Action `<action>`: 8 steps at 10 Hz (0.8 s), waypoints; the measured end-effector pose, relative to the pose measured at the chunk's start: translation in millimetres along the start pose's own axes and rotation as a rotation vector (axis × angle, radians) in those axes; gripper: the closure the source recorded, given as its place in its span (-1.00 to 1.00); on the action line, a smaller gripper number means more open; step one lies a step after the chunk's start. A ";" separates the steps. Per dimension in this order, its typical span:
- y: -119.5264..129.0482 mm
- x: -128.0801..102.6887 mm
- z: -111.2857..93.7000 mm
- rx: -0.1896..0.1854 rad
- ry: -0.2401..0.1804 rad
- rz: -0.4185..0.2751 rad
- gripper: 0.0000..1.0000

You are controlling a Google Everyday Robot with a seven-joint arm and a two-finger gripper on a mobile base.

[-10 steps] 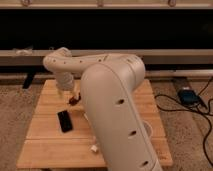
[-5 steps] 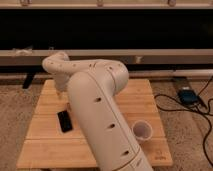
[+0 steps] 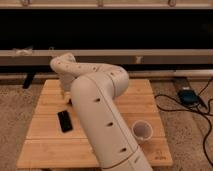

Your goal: Place the pepper on the white sponge

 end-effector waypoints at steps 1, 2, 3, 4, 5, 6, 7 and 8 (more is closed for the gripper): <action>-0.8 -2.3 3.3 -0.008 0.001 -0.008 -0.30; -2.3 -4.5 8.0 -0.012 0.004 -0.021 -0.29; -3.1 -6.4 10.7 -0.012 0.003 -0.031 -0.22; -2.7 -8.2 13.9 -0.010 0.000 -0.043 -0.06; 0.0 -9.2 14.5 -0.005 -0.008 -0.060 0.15; 3.4 -9.4 13.6 0.004 -0.022 -0.081 0.36; 5.7 -7.7 9.8 0.018 -0.040 -0.109 0.57; 8.4 -2.5 6.1 0.031 -0.055 -0.141 0.78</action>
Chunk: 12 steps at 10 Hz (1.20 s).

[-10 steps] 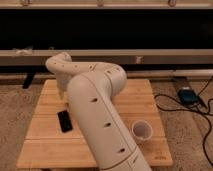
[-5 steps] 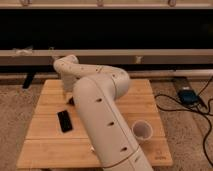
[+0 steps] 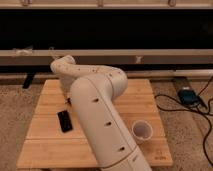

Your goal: Place the pepper on the white sponge

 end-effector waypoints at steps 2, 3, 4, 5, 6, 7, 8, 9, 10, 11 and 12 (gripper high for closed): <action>3.9 20.9 -11.0 0.032 -0.024 -0.077 1.00; 2.6 36.9 -18.6 0.046 -0.031 -0.114 1.00; -3.3 53.8 -31.6 0.057 -0.041 -0.146 1.00; -11.1 65.6 -41.6 0.067 -0.044 -0.160 1.00; -20.6 78.1 -52.4 0.074 -0.046 -0.172 1.00; -29.2 87.3 -59.5 0.082 -0.048 -0.178 1.00; -39.4 95.4 -65.5 0.088 -0.055 -0.178 0.96; -41.5 97.4 -67.3 0.086 -0.061 -0.180 0.85; -40.6 95.5 -68.9 0.080 -0.070 -0.183 0.61; -34.5 90.6 -67.5 0.072 -0.073 -0.195 0.41; -27.8 84.8 -62.4 0.067 -0.072 -0.206 0.21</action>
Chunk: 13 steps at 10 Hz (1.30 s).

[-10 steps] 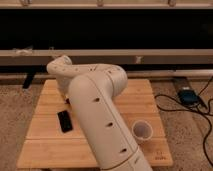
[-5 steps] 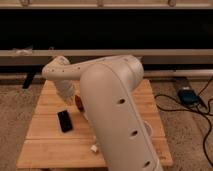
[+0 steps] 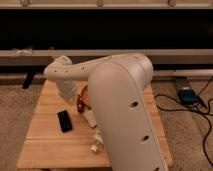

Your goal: Place the pepper on the white sponge

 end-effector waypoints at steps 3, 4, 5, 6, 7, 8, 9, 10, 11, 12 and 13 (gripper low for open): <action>5.0 -16.6 26.2 -0.005 0.022 -0.023 -0.40; 3.2 -20.0 30.8 -0.005 0.031 -0.021 -0.53; -2.8 -27.0 36.7 -0.004 0.040 -0.013 -0.60; -11.7 -34.8 42.6 -0.003 0.049 0.001 -0.60; -18.7 -39.8 46.5 -0.002 0.058 0.016 -0.60; -24.9 -44.3 50.7 -0.005 0.070 0.037 -0.60; -29.9 -47.1 54.7 -0.001 0.075 0.047 -0.60; -37.1 -51.0 57.5 0.004 0.077 0.059 -0.60; -40.2 -53.3 59.4 0.004 0.080 0.068 -0.60; -40.8 -55.6 60.4 0.003 0.081 0.074 -0.60; -44.2 -57.7 62.1 0.002 0.084 0.084 -0.60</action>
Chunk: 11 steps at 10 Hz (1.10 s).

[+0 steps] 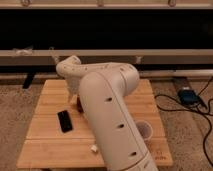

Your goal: Place the pepper on the white sponge

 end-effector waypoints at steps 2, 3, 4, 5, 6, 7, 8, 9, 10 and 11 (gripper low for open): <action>-4.8 -1.5 3.7 0.006 0.000 0.005 -0.60; -3.0 0.1 5.8 0.012 0.000 -0.001 -0.60; 1.3 1.5 10.5 0.013 0.002 -0.007 -0.60; 5.3 1.7 15.0 0.009 0.008 -0.008 -0.57; 2.7 2.2 22.0 0.014 0.018 -0.007 -0.41; 1.4 3.1 25.0 0.014 0.027 -0.007 -0.20; 1.3 4.2 26.9 0.015 0.034 -0.009 -0.02; 2.3 5.8 27.6 0.015 0.039 -0.012 0.17; 2.0 8.4 28.1 0.013 0.043 -0.015 0.38; 0.9 11.9 25.1 0.008 0.044 -0.019 0.58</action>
